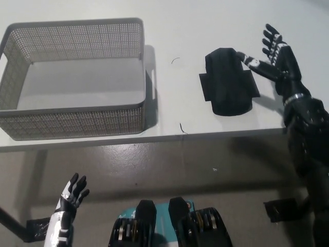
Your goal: Use the right hand to push the pencil case on the right hand side to the container on the left side
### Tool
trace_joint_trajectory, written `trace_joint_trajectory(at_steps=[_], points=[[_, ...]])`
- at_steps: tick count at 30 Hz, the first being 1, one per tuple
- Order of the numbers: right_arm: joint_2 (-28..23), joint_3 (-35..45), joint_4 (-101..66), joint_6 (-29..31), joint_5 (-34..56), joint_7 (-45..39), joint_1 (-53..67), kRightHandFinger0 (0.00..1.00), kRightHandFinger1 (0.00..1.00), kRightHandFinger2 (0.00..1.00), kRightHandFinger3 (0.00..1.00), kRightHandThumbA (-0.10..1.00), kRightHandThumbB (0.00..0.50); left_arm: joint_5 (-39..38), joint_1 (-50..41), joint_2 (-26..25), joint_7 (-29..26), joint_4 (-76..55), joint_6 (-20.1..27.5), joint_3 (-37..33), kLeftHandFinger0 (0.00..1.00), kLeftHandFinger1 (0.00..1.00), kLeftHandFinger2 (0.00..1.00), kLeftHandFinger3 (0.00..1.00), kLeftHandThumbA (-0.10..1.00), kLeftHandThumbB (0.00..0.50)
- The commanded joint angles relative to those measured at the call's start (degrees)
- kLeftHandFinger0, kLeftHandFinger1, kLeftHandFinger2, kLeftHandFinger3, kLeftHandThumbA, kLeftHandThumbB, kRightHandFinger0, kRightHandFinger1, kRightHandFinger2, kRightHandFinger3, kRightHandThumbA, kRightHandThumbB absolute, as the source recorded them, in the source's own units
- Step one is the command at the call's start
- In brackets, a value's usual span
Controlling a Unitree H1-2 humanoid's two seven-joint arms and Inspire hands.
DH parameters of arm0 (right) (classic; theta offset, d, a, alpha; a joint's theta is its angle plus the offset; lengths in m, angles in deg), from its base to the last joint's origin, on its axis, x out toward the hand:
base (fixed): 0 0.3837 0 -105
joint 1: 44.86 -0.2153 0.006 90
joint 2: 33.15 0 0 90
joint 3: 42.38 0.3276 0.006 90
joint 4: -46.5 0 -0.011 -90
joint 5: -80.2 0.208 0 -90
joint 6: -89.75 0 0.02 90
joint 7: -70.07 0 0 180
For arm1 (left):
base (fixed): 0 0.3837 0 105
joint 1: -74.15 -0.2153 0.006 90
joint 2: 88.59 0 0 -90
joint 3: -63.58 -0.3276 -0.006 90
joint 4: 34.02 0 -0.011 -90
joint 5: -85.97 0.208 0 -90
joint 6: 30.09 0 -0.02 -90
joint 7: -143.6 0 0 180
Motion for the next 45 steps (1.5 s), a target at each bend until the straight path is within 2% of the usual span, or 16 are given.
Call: trace_joint_trajectory(at_steps=[1, 9, 10, 11, 15, 21, 24, 26, 28, 30, 33, 36, 39, 42, 44, 45], points=[[-0.9, 1.0, 8.6, 4.7, 1.5, 0.9, -8.7, 1.00, 1.00, 1.00, 1.00, 1.00, 0.235, -0.2, -1.4, -0.1, 0.4, -2.6, 1.0, -0.7, 1.00, 1.00, 1.00, 1.00, 1.00, 0.101], [-1.2, 1.4, 21.4, 6.0, 1.9, 1.5, -15.1, 1.00, 1.00, 1.00, 1.00, 1.00, 0.224, 0.3, -2.3, -0.1, 0.5, -4.0, 0.5, -1.0, 1.00, 1.00, 1.00, 1.00, 1.00, 0.078], [-1.1, 1.4, 22.1, 6.0, 1.9, 1.6, -15.3, 1.00, 1.00, 1.00, 1.00, 1.00, 0.224, 0.3, -2.5, -0.1, 0.5, -4.1, 0.5, -1.0, 1.00, 1.00, 1.00, 1.00, 1.00, 0.080], [-0.9, 1.0, 22.6, 6.1, 1.6, 1.4, -15.3, 1.00, 1.00, 1.00, 1.00, 1.00, 0.201, 0.3, -2.6, -0.1, 0.5, -4.2, 0.6, -1.2, 1.00, 1.00, 1.00, 1.00, 1.00, 0.098], [-0.1, 0.2, 24.1, 6.7, 1.0, 0.6, -15.3, 1.00, 1.00, 1.00, 1.00, 1.00, 0.210, 0.0, -2.5, -0.2, 0.8, -4.4, 0.2, -1.5, 1.00, 1.00, 1.00, 1.00, 1.00, 0.114], [2.2, 0.0, 25.2, 5.7, 1.1, 1.2, -14.4, 1.00, 1.00, 1.00, 1.00, 1.00, 0.235, -0.7, -2.6, -0.4, 1.0, -5.3, 0.3, -1.7, 1.00, 1.00, 1.00, 1.00, 1.00, 0.074], [3.0, 0.3, 25.4, 6.0, 1.4, 1.3, -14.0, 1.00, 1.00, 1.00, 1.00, 1.00, 0.215, -0.8, -2.2, -0.4, 0.9, -5.5, 0.2, -1.6, 1.00, 1.00, 1.00, 1.00, 1.00, 0.079], [3.8, 0.6, 25.4, 6.3, 1.8, 1.1, -13.4, 1.00, 1.00, 1.00, 1.00, 1.00, 0.244, -1.1, -2.1, -0.7, 1.0, -5.5, 0.4, -1.4, 1.00, 1.00, 1.00, 1.00, 1.00, 0.082], [4.5, 0.9, 25.4, 6.1, 2.0, 0.9, -12.7, 1.00, 1.00, 1.00, 1.00, 1.00, 0.240, -1.3, -2.0, -0.8, 1.1, -5.7, 0.3, -1.4, 1.00, 1.00, 1.00, 1.00, 1.00, 0.082], [5.2, 0.6, 25.3, 6.2, 1.8, 0.9, -12.0, 1.00, 1.00, 1.00, 1.00, 1.00, 0.209, -1.5, -2.0, -1.0, 1.2, -5.6, 0.7, -1.3, 1.00, 1.00, 1.00, 1.00, 1.00, 0.062], [6.0, 0.5, 25.5, 6.3, 1.6, 1.1, -11.4, 1.00, 1.00, 1.00, 1.00, 1.00, 0.214, -1.9, -2.0, -1.2, 1.3, -5.6, 1.0, -1.4, 1.00, 1.00, 1.00, 1.00, 1.00, 0.053], [7.1, 1.2, 25.4, 7.1, 2.5, 0.2, -11.0, 1.00, 1.00, 1.00, 1.00, 1.00, 0.222, -1.2, -2.1, -1.0, 1.2, -5.6, 0.6, -1.4, 1.00, 1.00, 1.00, 1.00, 1.00, 0.084], [8.5, 2.4, 25.1, 7.4, 3.8, -0.1, -11.1, 1.00, 1.00, 1.00, 1.00, 1.00, 0.207, -1.0, -1.9, -0.6, 1.2, -5.8, -0.1, -1.7, 1.00, 1.00, 1.00, 1.00, 1.00, 0.104], [9.9, 4.2, 24.7, 8.1, 5.6, -0.9, -11.3, 1.00, 1.00, 1.00, 1.00, 1.00, 0.246, -0.5, -1.6, -0.1, 0.9, -5.9, -0.2, -1.8, 1.00, 1.00, 1.00, 1.00, 1.00, 0.100], [10.7, 4.9, 24.3, 8.4, 6.0, -1.0, -11.5, 1.00, 1.00, 1.00, 1.00, 1.00, 0.260, -0.3, -1.4, -0.1, 1.0, -5.7, 0.1, -1.7, 1.00, 1.00, 1.00, 1.00, 1.00, 0.101], [11.1, 4.9, 24.2, 9.1, 6.0, -1.0, -11.5, 1.00, 1.00, 1.00, 1.00, 1.00, 0.257, -0.4, -1.4, -0.1, 1.1, -5.7, 0.3, -1.8, 1.00, 1.00, 1.00, 1.00, 1.00, 0.085]])
